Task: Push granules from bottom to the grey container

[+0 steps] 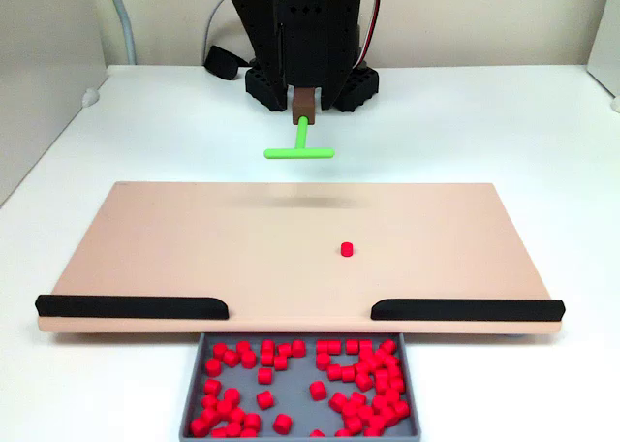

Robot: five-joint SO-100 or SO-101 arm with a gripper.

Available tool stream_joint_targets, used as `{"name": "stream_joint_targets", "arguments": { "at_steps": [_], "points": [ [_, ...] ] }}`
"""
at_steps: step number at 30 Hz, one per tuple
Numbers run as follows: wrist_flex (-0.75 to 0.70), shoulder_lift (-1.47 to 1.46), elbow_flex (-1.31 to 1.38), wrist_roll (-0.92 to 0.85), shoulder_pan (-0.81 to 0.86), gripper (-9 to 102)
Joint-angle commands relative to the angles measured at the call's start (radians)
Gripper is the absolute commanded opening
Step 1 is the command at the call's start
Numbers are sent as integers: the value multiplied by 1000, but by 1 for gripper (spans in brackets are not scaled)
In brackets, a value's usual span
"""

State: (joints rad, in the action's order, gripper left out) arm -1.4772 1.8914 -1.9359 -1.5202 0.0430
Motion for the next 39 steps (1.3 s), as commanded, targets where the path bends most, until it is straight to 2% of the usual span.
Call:
{"name": "stream_joint_targets", "arguments": {
  "at_steps": [1, 33, 39],
  "points": [
    [3, 26, 26, -6, -3, 0],
    [6, -18, -6, 49, -29, 0],
    [98, 34, -115, 37, -28, 0]
  ]
}}
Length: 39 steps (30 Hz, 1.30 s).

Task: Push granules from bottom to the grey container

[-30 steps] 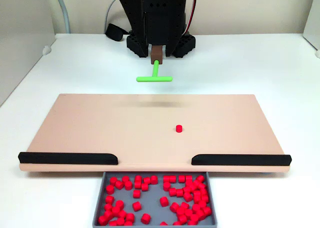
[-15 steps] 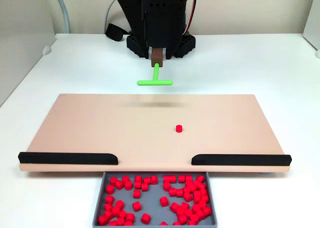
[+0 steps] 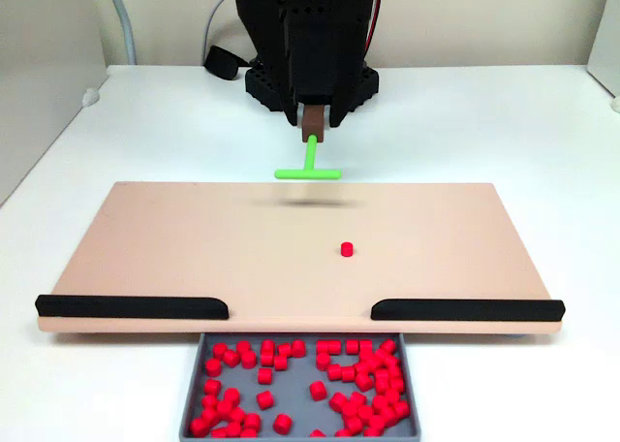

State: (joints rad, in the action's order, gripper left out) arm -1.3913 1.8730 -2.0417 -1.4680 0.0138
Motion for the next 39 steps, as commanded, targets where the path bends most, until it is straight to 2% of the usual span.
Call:
{"name": "stream_joint_targets", "arguments": {
  "at_steps": [1, 5, 10, 26, 39],
  "points": [
    [12, 57, -17, -15, 2, 0],
    [117, 112, -114, 2, -17, 0],
    [117, 132, -149, -32, -35, 0],
    [304, 137, -219, -75, -40, 0],
    [324, 71, -218, -60, -44, 0]
  ]
}}
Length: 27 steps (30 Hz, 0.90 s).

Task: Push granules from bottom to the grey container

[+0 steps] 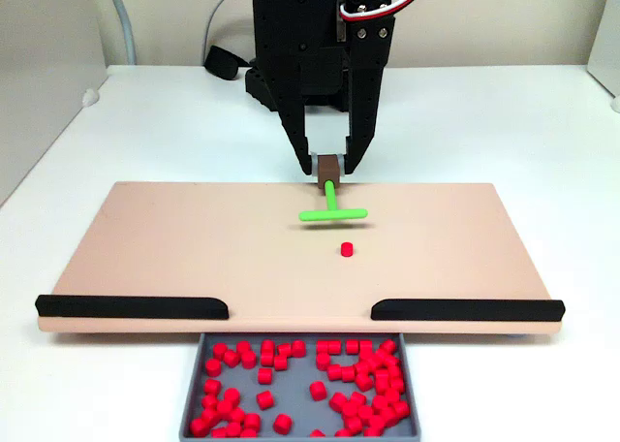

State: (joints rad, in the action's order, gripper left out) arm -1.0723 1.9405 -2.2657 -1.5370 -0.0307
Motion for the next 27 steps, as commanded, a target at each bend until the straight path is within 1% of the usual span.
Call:
{"name": "stream_joint_targets", "arguments": {
  "at_steps": [1, 27],
  "points": [
    [5, 0, 6, 12, 0, 0],
    [-8, -91, 81, 61, -17, 0]
  ]
}}
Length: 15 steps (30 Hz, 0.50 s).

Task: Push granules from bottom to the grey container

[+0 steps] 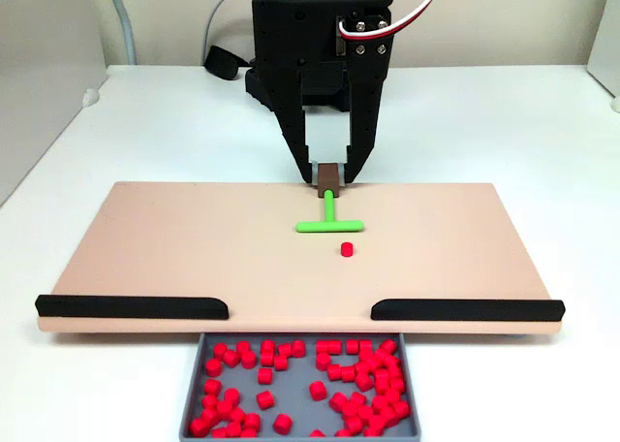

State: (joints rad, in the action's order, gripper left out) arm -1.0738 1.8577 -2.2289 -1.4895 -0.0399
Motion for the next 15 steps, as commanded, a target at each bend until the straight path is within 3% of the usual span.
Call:
{"name": "stream_joint_targets", "arguments": {
  "at_steps": [1, 15],
  "points": [
    [-3, -15, 49, 17, -9, 0],
    [5, -112, 98, 61, -18, 0]
  ]
}}
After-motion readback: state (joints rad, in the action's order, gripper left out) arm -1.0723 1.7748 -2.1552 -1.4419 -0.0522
